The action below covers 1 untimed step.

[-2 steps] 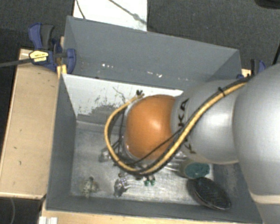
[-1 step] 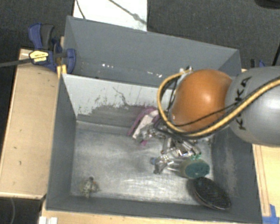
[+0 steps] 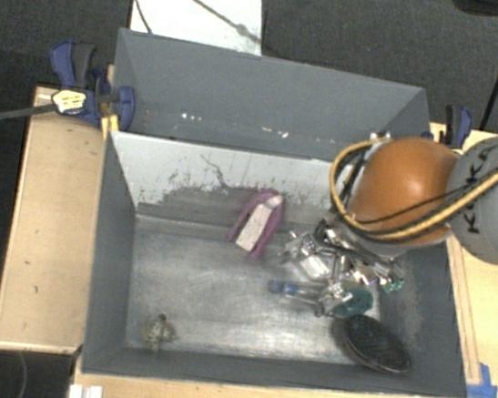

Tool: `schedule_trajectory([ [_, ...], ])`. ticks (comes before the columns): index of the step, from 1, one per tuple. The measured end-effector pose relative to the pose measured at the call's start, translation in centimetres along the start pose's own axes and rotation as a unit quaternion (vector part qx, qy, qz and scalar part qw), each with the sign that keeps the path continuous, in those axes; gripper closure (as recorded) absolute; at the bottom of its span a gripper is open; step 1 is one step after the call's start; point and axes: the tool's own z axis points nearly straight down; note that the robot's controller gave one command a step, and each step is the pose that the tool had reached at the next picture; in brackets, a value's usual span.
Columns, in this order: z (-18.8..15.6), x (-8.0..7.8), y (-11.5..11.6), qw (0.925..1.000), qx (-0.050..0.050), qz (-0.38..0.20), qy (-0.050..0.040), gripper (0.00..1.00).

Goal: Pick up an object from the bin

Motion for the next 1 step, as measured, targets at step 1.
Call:
schedule_trajectory([
  [1, 3.41, 1.25, -3.39, 0.9724, 0.000, -0.233, -0.0043, 0.00],
])
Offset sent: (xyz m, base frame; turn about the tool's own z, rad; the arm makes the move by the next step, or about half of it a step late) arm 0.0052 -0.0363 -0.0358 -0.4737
